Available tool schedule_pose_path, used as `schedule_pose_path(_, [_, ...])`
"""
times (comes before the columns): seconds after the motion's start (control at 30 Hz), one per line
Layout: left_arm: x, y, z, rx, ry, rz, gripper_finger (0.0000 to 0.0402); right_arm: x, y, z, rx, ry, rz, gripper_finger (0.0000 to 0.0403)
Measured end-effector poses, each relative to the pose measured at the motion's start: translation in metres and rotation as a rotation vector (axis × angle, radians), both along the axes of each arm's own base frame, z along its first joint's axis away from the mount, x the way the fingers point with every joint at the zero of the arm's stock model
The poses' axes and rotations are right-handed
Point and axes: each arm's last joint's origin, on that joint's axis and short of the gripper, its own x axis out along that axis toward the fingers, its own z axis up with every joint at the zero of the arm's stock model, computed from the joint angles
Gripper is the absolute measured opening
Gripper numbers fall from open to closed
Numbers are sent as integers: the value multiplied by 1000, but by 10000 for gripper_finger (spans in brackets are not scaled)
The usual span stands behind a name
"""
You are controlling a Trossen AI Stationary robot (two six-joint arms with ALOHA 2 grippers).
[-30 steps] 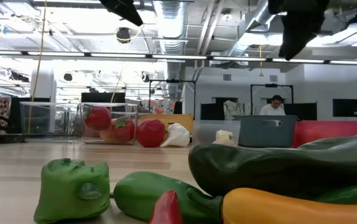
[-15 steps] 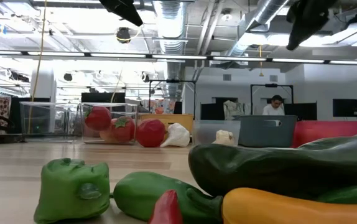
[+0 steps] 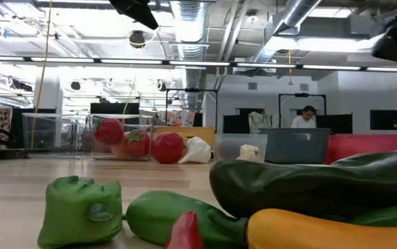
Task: Sort produce into baskets
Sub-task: Put the red chili pepper into the yellow bin
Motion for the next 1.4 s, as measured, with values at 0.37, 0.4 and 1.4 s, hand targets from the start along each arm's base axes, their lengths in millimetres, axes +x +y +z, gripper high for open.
schedule_pose_path(0.37, [0, 0, 0, -2, -1, 2, 368, 4, 22, -41, -23, 59, 14, 302])
schedule_pose_path(0.4, [0, 0, 0, -2, -1, 2, 368, 4, 22, -44, -25, 69, 15, 301])
schedule_pose_path(1.4, [0, 0, 0, -2, 0, 2, 368, 6, 24, -51, 18, 112, 5, 93])
